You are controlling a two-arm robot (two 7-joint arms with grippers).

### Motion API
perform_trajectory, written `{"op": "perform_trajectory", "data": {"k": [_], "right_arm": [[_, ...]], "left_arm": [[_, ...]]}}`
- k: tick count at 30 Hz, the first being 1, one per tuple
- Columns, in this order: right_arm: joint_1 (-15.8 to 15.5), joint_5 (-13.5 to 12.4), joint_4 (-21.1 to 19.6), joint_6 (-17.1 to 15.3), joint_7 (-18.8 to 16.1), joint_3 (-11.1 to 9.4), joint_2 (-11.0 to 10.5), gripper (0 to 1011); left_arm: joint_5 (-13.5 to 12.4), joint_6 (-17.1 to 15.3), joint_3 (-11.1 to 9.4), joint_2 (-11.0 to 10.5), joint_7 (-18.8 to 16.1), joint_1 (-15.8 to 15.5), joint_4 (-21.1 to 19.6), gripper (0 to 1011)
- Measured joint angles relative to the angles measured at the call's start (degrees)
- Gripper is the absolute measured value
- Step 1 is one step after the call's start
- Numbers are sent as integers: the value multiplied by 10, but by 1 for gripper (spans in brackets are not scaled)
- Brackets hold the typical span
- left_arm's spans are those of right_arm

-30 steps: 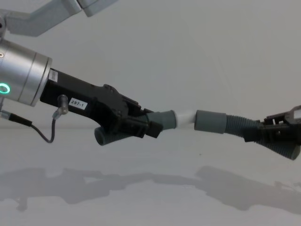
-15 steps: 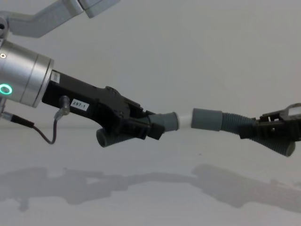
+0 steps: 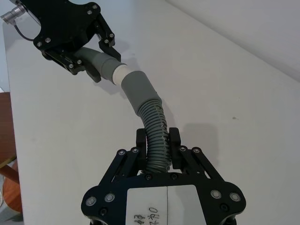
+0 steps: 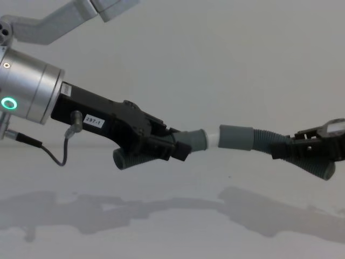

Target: Use both hands to pick up one end of the pipe from the table, align the ends, and insert them.

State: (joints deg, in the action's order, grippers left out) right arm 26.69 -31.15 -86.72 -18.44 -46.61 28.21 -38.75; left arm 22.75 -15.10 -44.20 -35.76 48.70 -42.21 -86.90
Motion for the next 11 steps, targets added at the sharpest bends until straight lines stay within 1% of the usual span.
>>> {"op": "perform_trajectory", "data": {"k": [11], "right_arm": [[2, -2, 1, -1, -1, 3, 0, 276]], "left_arm": [[2, 2, -2, 1, 2, -2, 3, 354]]}}
